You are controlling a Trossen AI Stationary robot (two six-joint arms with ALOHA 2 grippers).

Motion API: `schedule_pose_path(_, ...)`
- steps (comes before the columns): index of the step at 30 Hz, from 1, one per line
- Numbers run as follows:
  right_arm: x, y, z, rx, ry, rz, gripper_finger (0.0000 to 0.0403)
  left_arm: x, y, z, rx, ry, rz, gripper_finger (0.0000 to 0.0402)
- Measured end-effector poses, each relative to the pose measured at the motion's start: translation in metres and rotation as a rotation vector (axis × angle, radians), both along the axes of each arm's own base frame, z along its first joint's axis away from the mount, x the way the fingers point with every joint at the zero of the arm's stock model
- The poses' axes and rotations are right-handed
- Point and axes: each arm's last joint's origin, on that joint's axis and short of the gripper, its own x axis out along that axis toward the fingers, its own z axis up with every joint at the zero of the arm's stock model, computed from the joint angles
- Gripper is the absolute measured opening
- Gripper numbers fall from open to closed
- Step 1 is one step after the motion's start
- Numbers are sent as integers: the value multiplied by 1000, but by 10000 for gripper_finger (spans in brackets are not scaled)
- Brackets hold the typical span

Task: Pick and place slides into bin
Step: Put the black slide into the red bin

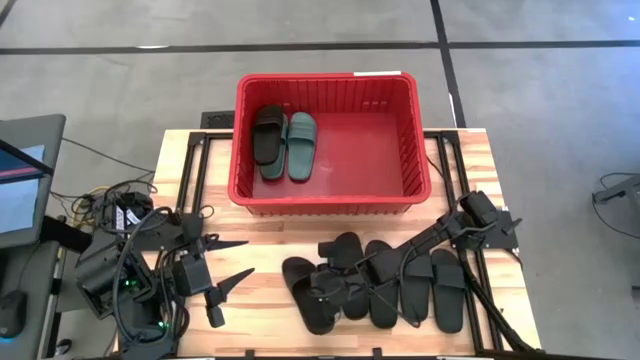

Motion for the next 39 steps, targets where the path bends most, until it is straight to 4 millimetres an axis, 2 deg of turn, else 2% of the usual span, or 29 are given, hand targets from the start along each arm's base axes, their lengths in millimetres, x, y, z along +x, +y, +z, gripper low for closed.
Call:
schedule_pose_path(9, 14, 6, 36, -23, -74, 10, 1, -1, -1, 0, 4, 12, -13, 220)
schedule_pose_path(20, 24, 10, 83, -50, -122, 31, 1, -15, -11, 1, 21, -15, -55, 220)
schedule_pose_path(39, 24, 8, 192, -184, -271, 15, 1, -48, -30, 4, 77, -118, -116, 220)
